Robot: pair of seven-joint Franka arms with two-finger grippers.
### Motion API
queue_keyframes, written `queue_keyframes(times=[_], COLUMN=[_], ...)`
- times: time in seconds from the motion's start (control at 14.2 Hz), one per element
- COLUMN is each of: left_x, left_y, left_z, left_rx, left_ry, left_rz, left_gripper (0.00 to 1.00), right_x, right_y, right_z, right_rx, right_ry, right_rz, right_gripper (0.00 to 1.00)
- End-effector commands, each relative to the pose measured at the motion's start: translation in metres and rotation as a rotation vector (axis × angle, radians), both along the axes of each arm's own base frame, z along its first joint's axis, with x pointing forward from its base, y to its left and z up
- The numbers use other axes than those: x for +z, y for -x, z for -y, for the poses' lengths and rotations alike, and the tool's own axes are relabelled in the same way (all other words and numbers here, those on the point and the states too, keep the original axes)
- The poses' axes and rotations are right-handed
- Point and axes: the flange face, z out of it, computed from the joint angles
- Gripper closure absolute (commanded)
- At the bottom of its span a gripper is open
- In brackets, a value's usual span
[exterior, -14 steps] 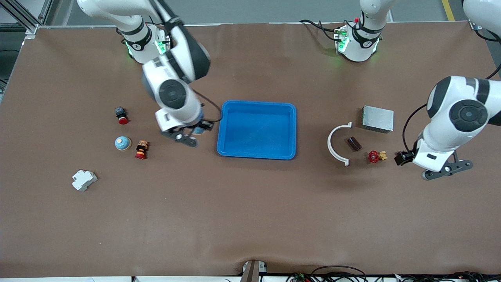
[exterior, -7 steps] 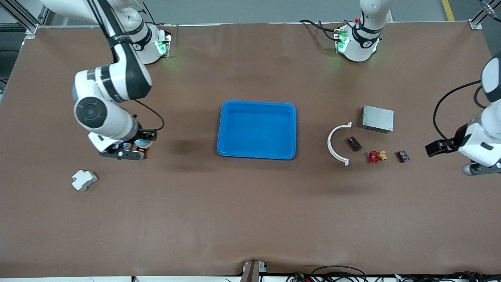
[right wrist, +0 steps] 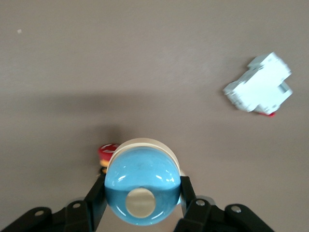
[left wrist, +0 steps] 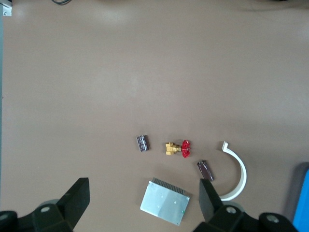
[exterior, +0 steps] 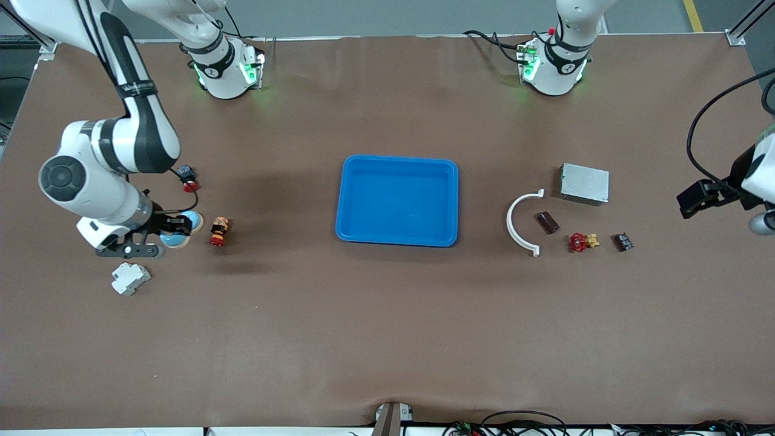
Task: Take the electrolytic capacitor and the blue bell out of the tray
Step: 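Carry the bell toward the first bell while the left gripper withdraws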
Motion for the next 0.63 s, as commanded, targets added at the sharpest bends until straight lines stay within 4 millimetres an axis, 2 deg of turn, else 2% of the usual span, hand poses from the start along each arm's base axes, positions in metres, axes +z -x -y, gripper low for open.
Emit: queue_keyframes(times=[0.0,0.07,0.28,0.56], left_x=[0.019,0.025,0.032,0.05], left_y=[0.015,0.019,0.028,0.051], left_z=[0.011,0.025,0.042,0.029], left_rx=[-0.017,-0.033,-0.042,-0.018], left_ry=[0.008,0.007,-0.004,0.09], left_rz=[0.011,0.02,0.014,-0.017], left_gripper=[0.0,0.0,0.0,0.0], right_x=[-0.017,-0.025,-0.052,-0.081], right_y=[0.0,-0.001,-0.004,-0.009], right_z=[0.023,0.028,0.038,0.042], right_rx=[0.023,0.006,-0.052,-0.065], right_ry=[-0.035,-0.066,-0.125,-0.128], right_rz=[0.023,0.019,-0.003,-0.017], right_gripper=[1.0,1.0,1.0,1.0])
